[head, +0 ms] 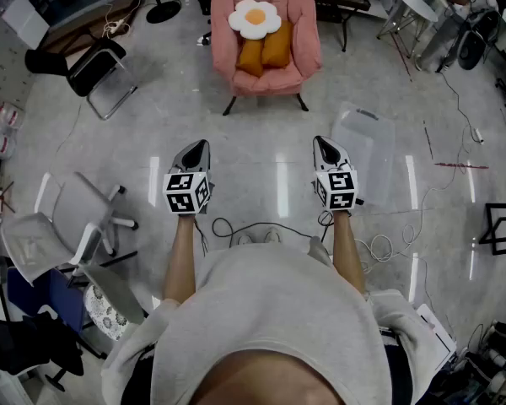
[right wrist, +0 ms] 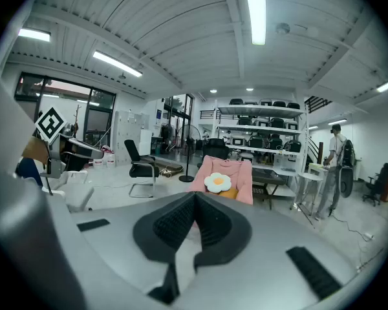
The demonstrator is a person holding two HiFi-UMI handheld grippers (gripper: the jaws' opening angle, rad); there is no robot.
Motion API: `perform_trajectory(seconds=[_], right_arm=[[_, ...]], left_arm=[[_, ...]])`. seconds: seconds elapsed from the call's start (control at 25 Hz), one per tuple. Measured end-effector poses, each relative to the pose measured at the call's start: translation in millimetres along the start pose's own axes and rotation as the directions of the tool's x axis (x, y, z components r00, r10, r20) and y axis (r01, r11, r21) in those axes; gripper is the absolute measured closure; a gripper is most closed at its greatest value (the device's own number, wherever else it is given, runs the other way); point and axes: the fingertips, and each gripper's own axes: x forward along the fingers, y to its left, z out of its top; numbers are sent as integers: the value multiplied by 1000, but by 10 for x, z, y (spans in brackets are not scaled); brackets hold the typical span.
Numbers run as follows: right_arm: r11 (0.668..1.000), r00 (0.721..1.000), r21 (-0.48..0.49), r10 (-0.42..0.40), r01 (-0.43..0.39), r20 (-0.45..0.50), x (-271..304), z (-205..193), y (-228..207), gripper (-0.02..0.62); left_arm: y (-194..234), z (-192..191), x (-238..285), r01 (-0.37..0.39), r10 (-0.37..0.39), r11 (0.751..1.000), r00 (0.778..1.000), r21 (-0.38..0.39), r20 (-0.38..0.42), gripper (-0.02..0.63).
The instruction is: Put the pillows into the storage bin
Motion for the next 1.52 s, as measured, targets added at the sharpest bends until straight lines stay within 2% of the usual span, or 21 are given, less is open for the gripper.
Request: perform_trajectory(seconds=[0.52,0.6,0.64,0.68,0.72,1.16,1.52], right_arm=[[1000,1000,-2,2,-2,-25,8,-205,-105,597],[1000,999,-4,29,-29,-14,10,-218,-97,582],[998,998,-1,58,-58,-6,18,-216,-74,374],[996,996,2,85,-85,4,25,-211,-58,202],[995,995,4,102,-102,13,24,-207,-61,182],[991,990,-3,137,-137,9,49,-314,-370,193],[990,990,-7,139,-139,-4,594,-335,-583,199]], left_arm=[[-129,-72,65,-17,17,1000,1000,-4,-14,595],[-182,-78,78,-17,17,1000,1000,-5,-14,594],[-211,-78,88,-18,18,1000,1000,-6,-14,595],[-242,-77,101,-19,19,1000,1000,-6,-14,595],[-278,-75,119,-21,21,1000,1000,-6,-14,595],[-659,-121,409,-24,24,1000,999,-17,-26,595],[-426,-55,927,-37,36,999,999,-21,-30,595]])
